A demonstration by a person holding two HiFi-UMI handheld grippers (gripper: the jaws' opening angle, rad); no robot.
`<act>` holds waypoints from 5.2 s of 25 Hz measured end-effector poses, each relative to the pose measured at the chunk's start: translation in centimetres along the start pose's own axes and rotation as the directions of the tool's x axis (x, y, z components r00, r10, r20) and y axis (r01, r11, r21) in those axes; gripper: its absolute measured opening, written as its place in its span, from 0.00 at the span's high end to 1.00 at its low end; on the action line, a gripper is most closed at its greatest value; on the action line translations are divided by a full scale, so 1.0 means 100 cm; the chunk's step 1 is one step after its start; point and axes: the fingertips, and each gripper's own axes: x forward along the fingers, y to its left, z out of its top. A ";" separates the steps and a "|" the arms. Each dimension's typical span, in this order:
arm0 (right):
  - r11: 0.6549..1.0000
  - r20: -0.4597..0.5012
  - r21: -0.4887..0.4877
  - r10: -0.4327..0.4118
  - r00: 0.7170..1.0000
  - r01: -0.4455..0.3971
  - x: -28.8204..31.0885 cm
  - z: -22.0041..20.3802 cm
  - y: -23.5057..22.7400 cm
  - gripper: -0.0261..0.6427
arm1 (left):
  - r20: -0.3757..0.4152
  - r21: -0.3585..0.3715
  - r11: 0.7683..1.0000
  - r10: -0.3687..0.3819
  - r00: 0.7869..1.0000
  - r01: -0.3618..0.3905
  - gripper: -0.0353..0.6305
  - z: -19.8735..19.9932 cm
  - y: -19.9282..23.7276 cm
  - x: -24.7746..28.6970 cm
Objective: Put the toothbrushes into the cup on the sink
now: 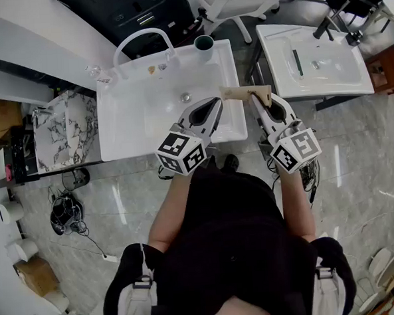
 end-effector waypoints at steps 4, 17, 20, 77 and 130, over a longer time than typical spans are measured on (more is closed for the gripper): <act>1.000 -0.006 -0.005 0.004 1.000 -0.004 -0.006 0.002 0.000 0.88 | -0.002 0.000 1.000 0.006 1.000 -0.006 0.94 -0.001 -0.005 -0.001; 0.999 -0.006 -0.004 0.052 0.999 -0.052 -0.003 0.003 0.010 0.87 | -0.012 -0.005 1.000 0.018 1.000 -0.018 0.94 -0.004 -0.004 -0.005; 0.999 -0.016 0.002 0.051 0.999 -0.051 -0.001 0.000 0.013 0.87 | -0.022 -0.009 1.000 0.015 1.000 -0.015 0.94 -0.005 -0.003 -0.005; 0.979 -0.078 0.028 -0.198 0.977 0.201 0.166 -0.008 -0.066 0.87 | -0.066 -0.056 0.996 -0.075 0.995 0.071 0.94 0.044 0.133 0.024; 0.964 -0.231 -0.017 -0.262 0.937 0.266 0.260 -0.073 -0.134 0.87 | -0.093 -0.090 0.994 -0.070 0.993 0.062 0.94 0.045 0.190 0.013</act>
